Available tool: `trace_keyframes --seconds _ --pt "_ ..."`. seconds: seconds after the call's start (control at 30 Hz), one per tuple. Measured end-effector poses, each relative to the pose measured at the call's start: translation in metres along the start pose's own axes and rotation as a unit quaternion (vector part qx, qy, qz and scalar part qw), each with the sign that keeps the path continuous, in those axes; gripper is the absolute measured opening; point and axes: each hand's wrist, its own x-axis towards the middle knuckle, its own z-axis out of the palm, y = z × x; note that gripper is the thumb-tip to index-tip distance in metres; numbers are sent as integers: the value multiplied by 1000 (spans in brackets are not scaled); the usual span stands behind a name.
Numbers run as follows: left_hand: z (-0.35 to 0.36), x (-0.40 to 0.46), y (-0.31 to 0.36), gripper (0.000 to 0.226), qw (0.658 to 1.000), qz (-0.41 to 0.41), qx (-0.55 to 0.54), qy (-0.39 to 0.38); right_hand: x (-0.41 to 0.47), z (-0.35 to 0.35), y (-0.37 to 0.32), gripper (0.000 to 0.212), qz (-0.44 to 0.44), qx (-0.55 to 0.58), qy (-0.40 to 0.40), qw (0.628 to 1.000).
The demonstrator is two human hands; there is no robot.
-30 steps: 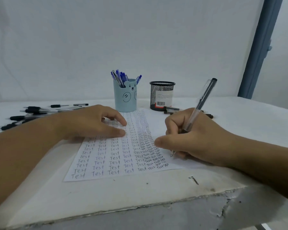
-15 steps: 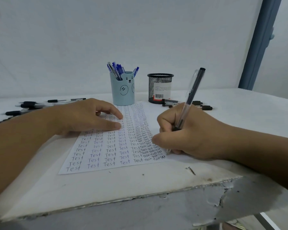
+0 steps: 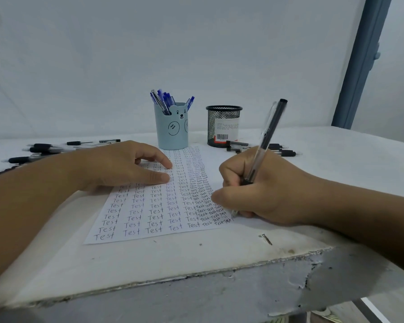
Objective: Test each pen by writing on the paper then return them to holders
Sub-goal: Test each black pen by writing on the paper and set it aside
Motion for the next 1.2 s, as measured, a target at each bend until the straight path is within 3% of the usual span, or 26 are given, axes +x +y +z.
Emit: trace_keyframes --seconds 0.4,1.2 --pt "0 -1 1 44 1000 1 18 -4 1 0 1 46 -9 -1 14 1000" --pt "1 0 3 45 1000 3 23 -4 3 1 6 33 -45 -27 13 999"
